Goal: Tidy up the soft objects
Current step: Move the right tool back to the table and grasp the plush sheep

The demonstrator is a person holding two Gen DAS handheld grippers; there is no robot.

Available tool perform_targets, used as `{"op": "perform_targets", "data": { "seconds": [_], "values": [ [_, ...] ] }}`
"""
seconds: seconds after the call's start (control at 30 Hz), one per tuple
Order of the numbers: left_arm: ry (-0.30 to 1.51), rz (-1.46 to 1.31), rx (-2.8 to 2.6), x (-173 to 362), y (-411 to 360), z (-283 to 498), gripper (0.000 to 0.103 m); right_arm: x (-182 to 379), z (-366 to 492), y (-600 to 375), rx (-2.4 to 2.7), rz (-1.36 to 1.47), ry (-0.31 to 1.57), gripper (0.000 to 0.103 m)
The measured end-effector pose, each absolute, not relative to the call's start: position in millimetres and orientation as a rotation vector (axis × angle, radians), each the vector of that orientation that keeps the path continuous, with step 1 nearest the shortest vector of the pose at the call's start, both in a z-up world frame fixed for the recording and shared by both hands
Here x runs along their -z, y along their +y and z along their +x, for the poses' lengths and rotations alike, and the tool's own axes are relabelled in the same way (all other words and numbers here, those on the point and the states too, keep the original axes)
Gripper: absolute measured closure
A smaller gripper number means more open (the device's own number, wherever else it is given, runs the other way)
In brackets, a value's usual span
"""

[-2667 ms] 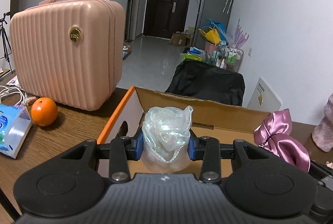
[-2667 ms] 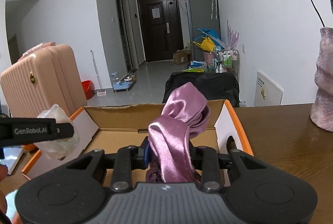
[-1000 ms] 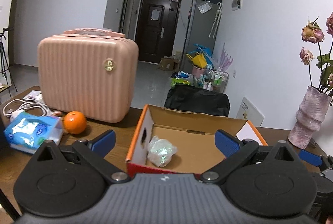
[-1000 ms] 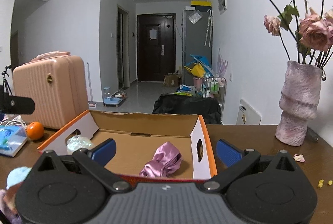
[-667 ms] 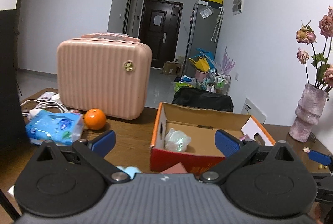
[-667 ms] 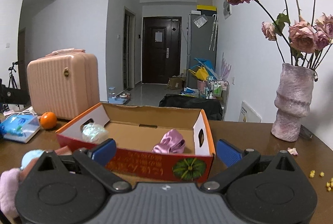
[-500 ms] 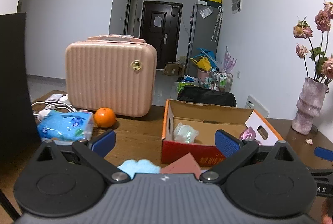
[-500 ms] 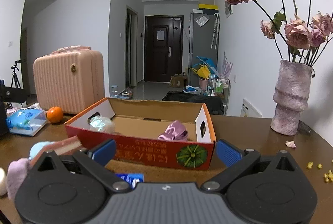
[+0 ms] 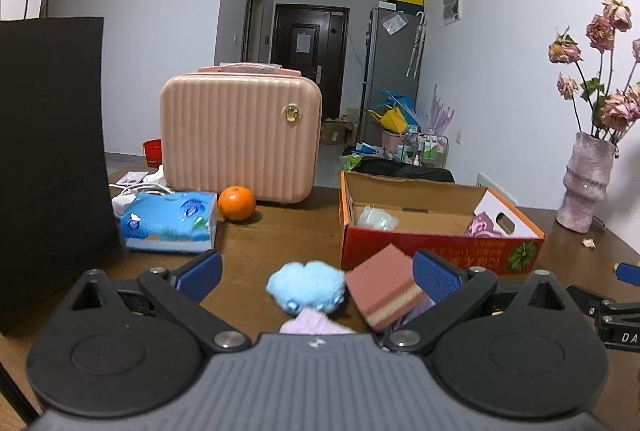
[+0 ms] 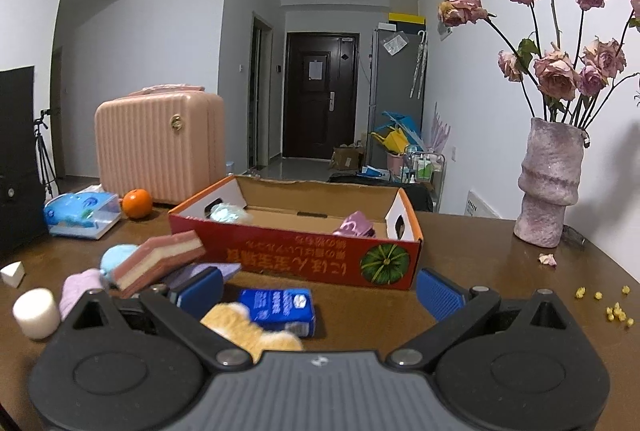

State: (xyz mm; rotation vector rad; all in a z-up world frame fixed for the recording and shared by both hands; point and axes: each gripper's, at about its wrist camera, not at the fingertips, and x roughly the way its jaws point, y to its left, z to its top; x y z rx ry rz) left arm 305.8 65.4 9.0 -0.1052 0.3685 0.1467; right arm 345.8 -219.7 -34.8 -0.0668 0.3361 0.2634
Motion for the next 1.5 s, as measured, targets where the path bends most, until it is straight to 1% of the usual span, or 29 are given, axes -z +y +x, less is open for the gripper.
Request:
{"op": "perform_targets", "data": {
  "seconds": [0.3,0.5,0.87,1.0,1.1,1.17,1.2,1.37,1.5],
  "values": [
    [0.405,-0.069,-0.128,9.6,75.6,279.6,0.000,40.4,315.2,-209.3,-0.271,-0.084,0.357,0.000],
    [0.424,-0.074,-0.125,18.8,82.3,280.0,0.000,46.4,309.3,-200.7,-0.269,-0.102,0.383,0.000],
    [0.443,-0.085,-0.107,31.6,89.4,288.3,0.000,57.0,323.5,-171.6,-0.293,-0.153,0.459,0.000],
    [0.450,-0.090,-0.116,34.7,93.3,290.4,0.000,57.7,337.7,-153.1,-0.269,-0.150,0.522,0.000],
    [0.454,-0.096,-0.126,36.8,98.0,290.9,0.000,57.7,350.0,-145.5,-0.258,-0.104,0.593,0.004],
    [0.462,-0.108,-0.129,38.4,101.6,292.2,0.000,59.3,357.9,-141.0,-0.254,-0.073,0.642,0.009],
    [0.468,-0.116,-0.129,39.3,103.0,293.0,0.000,60.7,362.2,-137.1,-0.247,-0.070,0.661,0.009],
    [0.474,-0.127,-0.122,41.3,104.4,292.3,0.000,72.9,376.1,-121.8,-0.172,-0.136,0.682,0.011],
    [0.480,-0.134,-0.115,43.3,104.4,292.1,0.000,77.1,373.9,-125.4,-0.180,-0.181,0.664,0.017]
  ]
}}
